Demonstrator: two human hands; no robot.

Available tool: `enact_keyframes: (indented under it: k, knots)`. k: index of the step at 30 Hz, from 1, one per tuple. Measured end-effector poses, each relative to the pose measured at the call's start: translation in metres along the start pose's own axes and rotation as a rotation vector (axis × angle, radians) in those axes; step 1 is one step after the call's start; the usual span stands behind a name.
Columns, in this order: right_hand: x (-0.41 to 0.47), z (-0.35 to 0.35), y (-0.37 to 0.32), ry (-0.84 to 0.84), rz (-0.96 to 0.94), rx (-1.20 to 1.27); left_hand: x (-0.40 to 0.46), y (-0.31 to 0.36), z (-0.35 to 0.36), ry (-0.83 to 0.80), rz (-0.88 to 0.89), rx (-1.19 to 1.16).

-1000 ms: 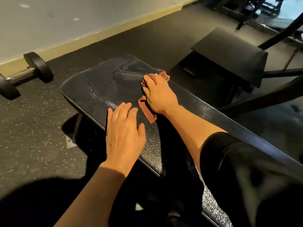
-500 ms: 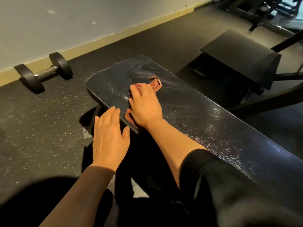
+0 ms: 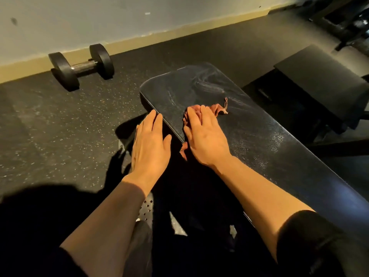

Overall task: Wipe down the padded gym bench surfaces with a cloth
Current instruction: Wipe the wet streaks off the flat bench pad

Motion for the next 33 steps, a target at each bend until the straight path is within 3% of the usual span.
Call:
enact_keyframes:
  k: [6,12,15,28,33]
  knots:
    - [0.085,0.027,-0.024,-0.044,0.003,-0.01,0.005,-0.009,-0.001,0.01,-0.039,-0.035]
    - [0.018,0.007,-0.04,-0.051,-0.207,0.016,0.005,-0.007,0.004,-0.007,-0.047,-0.108]
    - [0.003,0.01,-0.038,-0.078,-0.227,-0.045,0.007,-0.007,0.006,-0.03,-0.048,-0.146]
    - [0.137,0.033,-0.057,-0.1,-0.18,-0.074,0.021,-0.021,-0.001,0.008,-0.152,-0.201]
    - [0.093,0.025,-0.069,-0.036,-0.362,0.053,0.024,-0.028,-0.006,0.038,-0.193,-0.227]
Point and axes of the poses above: each hand's wrist, its own x-axis towards the middle knuckle, its own z-axis out of the palm, y = z × x, the point moved 9 cm from there along x, towards the middle knuckle, and after that the axes turned 11 degrees about x, right-handed, at the moved point
